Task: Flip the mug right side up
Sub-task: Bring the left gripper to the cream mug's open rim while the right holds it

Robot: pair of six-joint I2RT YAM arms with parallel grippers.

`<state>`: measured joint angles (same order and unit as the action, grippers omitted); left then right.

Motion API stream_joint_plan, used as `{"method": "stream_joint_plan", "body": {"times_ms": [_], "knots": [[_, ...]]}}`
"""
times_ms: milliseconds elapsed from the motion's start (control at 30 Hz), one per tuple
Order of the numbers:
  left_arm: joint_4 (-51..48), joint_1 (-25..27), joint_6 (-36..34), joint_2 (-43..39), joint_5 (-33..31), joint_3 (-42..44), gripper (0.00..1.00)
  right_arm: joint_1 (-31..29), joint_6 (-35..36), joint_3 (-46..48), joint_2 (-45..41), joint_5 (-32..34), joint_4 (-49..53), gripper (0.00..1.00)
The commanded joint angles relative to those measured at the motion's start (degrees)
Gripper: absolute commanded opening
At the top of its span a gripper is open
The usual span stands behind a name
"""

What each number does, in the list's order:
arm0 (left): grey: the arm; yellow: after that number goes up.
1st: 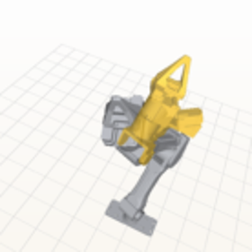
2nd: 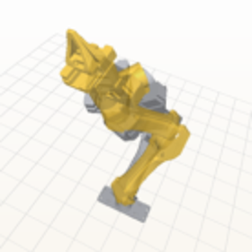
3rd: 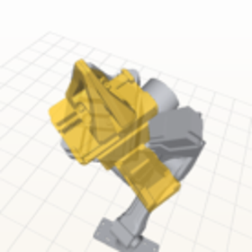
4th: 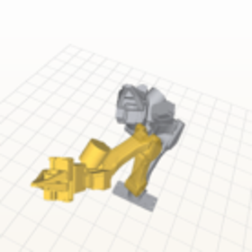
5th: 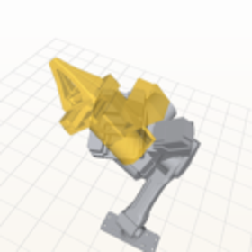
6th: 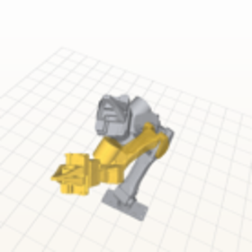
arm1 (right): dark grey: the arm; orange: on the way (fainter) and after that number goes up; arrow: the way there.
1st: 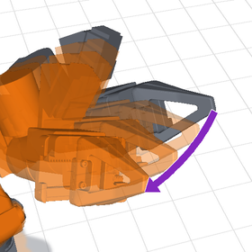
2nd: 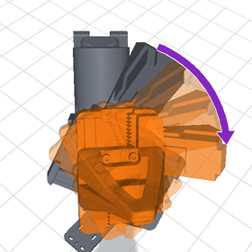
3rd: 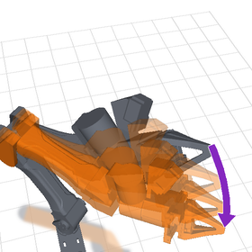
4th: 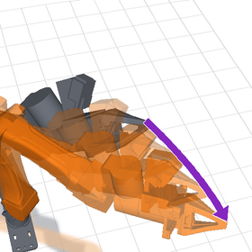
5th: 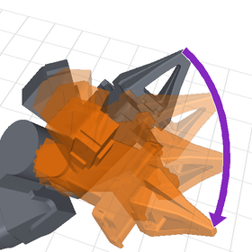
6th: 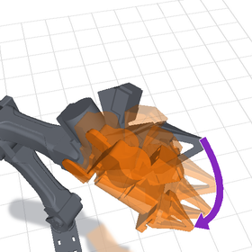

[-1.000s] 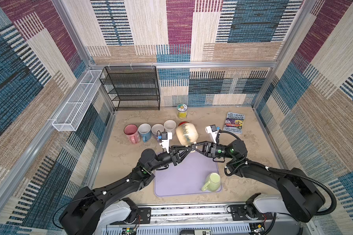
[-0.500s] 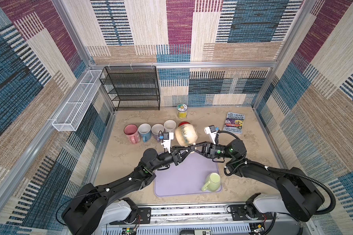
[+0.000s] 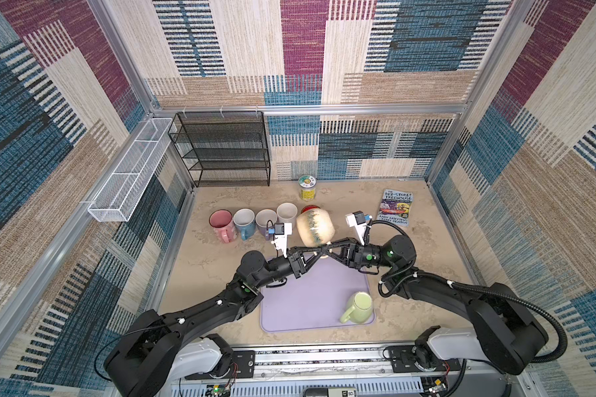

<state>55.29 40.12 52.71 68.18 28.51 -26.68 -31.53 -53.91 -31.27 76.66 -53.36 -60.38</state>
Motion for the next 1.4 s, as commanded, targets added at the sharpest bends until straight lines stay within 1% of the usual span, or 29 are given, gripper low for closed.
{"method": "stream_joint_plan", "body": {"times_ms": [0, 100, 200, 367, 433, 600, 733, 867, 1000, 1133, 1367], "knots": [[1.9, 0.0, -5.6, -0.9, -1.2, 0.5, 0.00, -0.3, 0.0, -1.0, -0.8, -1.9, 4.4, 0.01], [1.0, 0.0, -6.2, -2.0, -1.7, 1.0, 0.00, -0.2, 1.4, -1.5, -1.3, -1.6, 6.4, 0.09], [0.1, 0.0, -6.8, -3.1, -2.3, 1.4, 0.00, -0.1, 1.6, -1.7, -1.2, -1.7, 6.9, 0.19], [-0.6, -0.1, -7.3, -4.2, -2.6, 2.0, 0.00, 0.1, 1.8, -2.0, -1.2, -1.6, 7.5, 0.39], [-0.7, 0.0, -7.5, -4.4, -2.8, 2.4, 0.00, 0.1, 2.0, -2.1, -1.4, -1.7, 7.8, 0.44], [-0.4, -0.1, -7.6, -4.5, -3.0, 3.0, 0.00, 0.1, 2.4, -2.4, -1.2, -1.8, 8.6, 0.50], [-2.0, 0.0, -8.1, -5.4, -3.9, 3.1, 0.00, 0.0, 5.0, -3.0, -1.8, -1.4, 12.5, 0.62], [-6.8, -0.1, -9.6, -7.1, -5.2, 2.7, 0.00, 0.1, 10.0, -3.8, -3.2, 0.8, 20.0, 0.67], [-13.0, 0.0, -11.3, -8.1, -6.1, 1.3, 0.00, 0.1, 15.4, -5.2, -4.0, 5.0, 29.1, 0.70], [-16.7, 0.0, -12.6, -8.8, -6.9, 0.7, 0.00, 0.1, 18.0, -5.3, -4.8, 8.4, 34.2, 0.73], [-17.9, -0.1, -11.7, -6.7, -8.0, 0.5, 0.00, 0.2, 20.5, -4.8, -6.0, 10.5, 39.2, 0.74]]}}
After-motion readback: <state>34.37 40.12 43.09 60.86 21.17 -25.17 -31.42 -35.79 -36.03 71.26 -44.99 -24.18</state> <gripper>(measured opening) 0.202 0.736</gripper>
